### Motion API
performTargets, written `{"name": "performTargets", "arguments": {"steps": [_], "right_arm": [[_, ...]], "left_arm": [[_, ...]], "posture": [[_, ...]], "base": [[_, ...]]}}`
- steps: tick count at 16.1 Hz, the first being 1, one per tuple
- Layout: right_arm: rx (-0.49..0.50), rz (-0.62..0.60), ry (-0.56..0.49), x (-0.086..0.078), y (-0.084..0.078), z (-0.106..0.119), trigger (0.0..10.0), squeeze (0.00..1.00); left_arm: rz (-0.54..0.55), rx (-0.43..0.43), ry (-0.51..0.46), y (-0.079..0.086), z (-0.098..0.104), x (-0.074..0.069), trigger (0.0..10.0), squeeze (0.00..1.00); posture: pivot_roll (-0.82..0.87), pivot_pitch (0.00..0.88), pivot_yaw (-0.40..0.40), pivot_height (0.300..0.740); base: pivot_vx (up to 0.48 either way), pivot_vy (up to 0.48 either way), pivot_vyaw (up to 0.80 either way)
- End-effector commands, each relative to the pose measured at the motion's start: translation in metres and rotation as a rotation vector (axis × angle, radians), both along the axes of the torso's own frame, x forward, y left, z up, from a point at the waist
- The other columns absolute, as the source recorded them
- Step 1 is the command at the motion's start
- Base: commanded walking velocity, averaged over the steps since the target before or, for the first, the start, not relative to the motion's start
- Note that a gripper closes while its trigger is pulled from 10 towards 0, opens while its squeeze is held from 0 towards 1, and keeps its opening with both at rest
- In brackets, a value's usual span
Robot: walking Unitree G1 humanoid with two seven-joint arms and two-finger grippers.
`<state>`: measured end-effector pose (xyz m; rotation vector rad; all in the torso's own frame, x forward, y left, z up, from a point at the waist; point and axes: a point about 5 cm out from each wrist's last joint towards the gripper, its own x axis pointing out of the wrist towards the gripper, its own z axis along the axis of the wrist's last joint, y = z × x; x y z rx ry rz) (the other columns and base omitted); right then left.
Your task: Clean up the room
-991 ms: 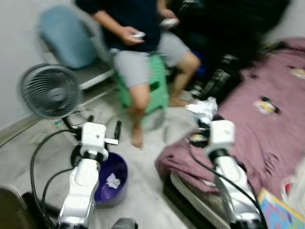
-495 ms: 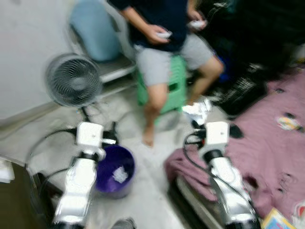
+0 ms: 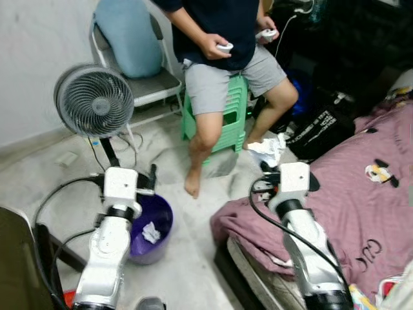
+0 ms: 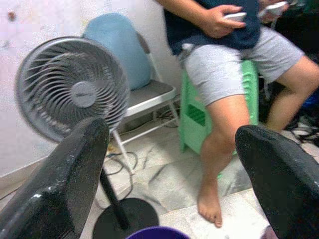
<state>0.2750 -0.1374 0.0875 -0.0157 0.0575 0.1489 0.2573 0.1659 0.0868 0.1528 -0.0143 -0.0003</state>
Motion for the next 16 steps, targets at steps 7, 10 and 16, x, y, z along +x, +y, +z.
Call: {"name": "performTargets", "arguments": {"steps": [7, 10, 16], "right_arm": [[-0.029, 0.036, -0.026, 0.0020, 0.0063, 0.0043, 10.0, 0.00], [-0.025, 0.036, -0.027, 0.0024, 0.0067, 0.0044, 10.0, 0.00], [-0.024, 0.038, -0.032, 0.0039, 0.0074, 0.0055, 10.0, 0.00]], "left_arm": [[-0.016, 0.005, 0.004, -0.0018, 0.0016, 0.0014, 10.0, 0.00], [-0.023, 0.008, 0.002, -0.0025, 0.0021, 0.0026, 10.0, 0.00], [-0.028, 0.016, -0.006, -0.0034, 0.0039, 0.0044, 10.0, 0.00]], "posture": [[0.09, 0.000, -0.042, 0.740], [0.09, 0.000, -0.041, 0.740], [0.08, 0.000, -0.038, 0.740]], "base": [[0.000, 0.000, 0.46], [0.000, 0.000, 0.80], [0.000, 0.000, 0.80]]}}
